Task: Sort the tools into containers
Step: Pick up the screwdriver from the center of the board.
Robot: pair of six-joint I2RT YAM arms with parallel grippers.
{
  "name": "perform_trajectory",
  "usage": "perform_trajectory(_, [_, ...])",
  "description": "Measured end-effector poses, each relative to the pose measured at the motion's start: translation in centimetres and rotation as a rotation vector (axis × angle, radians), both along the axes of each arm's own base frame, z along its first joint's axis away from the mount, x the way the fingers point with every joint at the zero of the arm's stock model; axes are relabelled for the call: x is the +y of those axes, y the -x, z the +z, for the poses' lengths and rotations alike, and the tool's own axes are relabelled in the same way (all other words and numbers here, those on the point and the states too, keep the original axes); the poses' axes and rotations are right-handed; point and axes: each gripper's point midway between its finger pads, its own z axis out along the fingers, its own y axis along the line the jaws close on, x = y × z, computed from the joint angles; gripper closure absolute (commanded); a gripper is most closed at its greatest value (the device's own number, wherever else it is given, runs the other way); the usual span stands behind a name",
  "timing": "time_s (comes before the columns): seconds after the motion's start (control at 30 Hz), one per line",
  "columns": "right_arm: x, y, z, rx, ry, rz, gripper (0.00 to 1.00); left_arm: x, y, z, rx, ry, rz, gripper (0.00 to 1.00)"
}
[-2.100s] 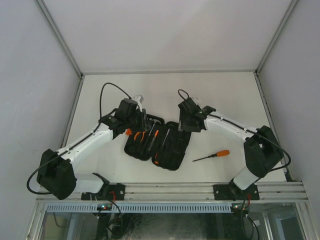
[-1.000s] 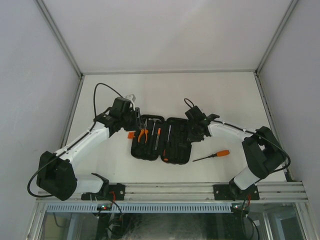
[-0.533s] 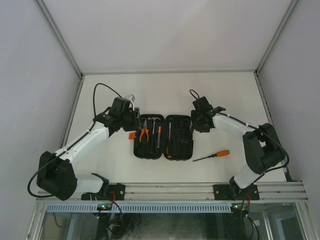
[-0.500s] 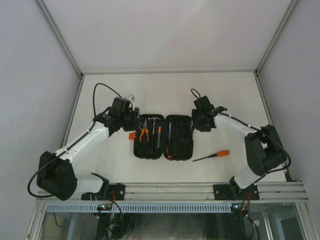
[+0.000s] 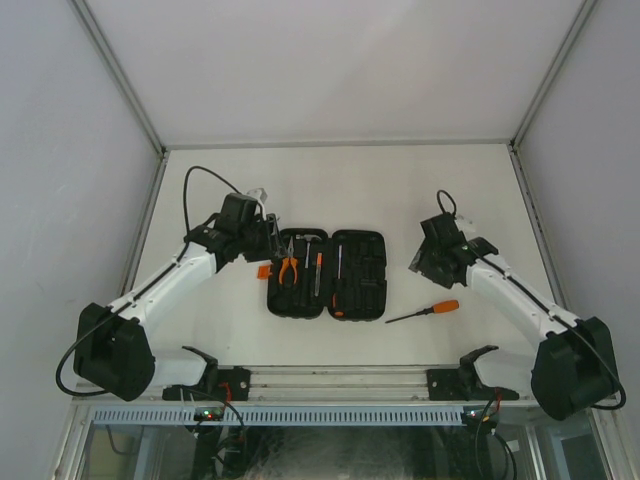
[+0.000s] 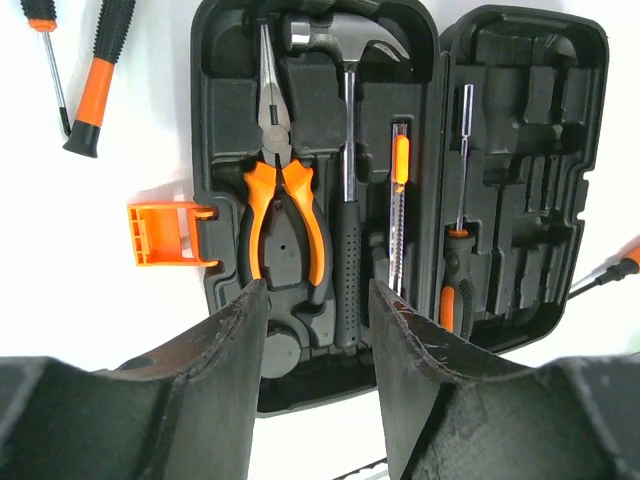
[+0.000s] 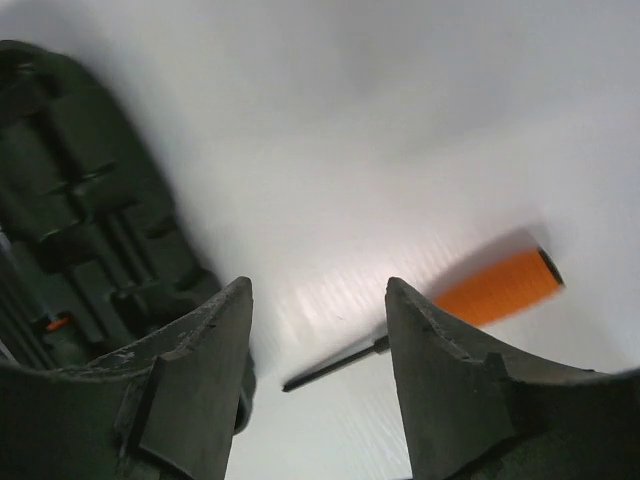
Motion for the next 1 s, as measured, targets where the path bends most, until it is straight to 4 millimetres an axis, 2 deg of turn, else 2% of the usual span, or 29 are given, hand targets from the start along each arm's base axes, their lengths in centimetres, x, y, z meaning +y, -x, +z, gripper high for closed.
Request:
perform_trajectory(0.13, [-1.6, 3.0, -0.8, 0.044, 0.001, -0.192, 0.44, -0.2, 0.1, 0.0, 0.005, 0.010, -0.009, 0.50])
perform_trajectory(0.27, [-1.8, 5.0, -0.5, 0.033, -0.018, -0.343, 0.42, -0.3, 0.2, 0.1, 0.006, 0.013, -0.011, 0.50])
perform_trajectory(0.4, [-2.5, 6.0, -0.5, 0.038, -0.027, -0.480, 0.42, -0.3, 0.2, 0.1, 0.007, 0.016, -0.014, 0.50])
perform_trajectory(0.57, [-4.2, 7.0, -1.9, 0.089, 0.008, -0.615, 0.42, -0.3, 0.2, 0.1, 0.007, 0.016, -0.013, 0.50])
perform_trajectory(0.77, [-5.0, 7.6, -3.4, 0.146, 0.042, -0.670, 0.42, -0.3, 0.2, 0.1, 0.007, 0.016, -0.012, 0.50])
perform_trajectory(0.97, [-5.3, 9.0, -6.0, 0.212, 0.049, -0.694, 0.46, -0.3, 0.2, 0.1, 0.007, 0.016, -0.012, 0.50])
perform_trajectory(1.0, [-5.2, 8.8, -6.2, 0.207, 0.039, -0.702, 0.47, -0.3, 0.2, 0.1, 0.007, 0.016, -0.012, 0.50])
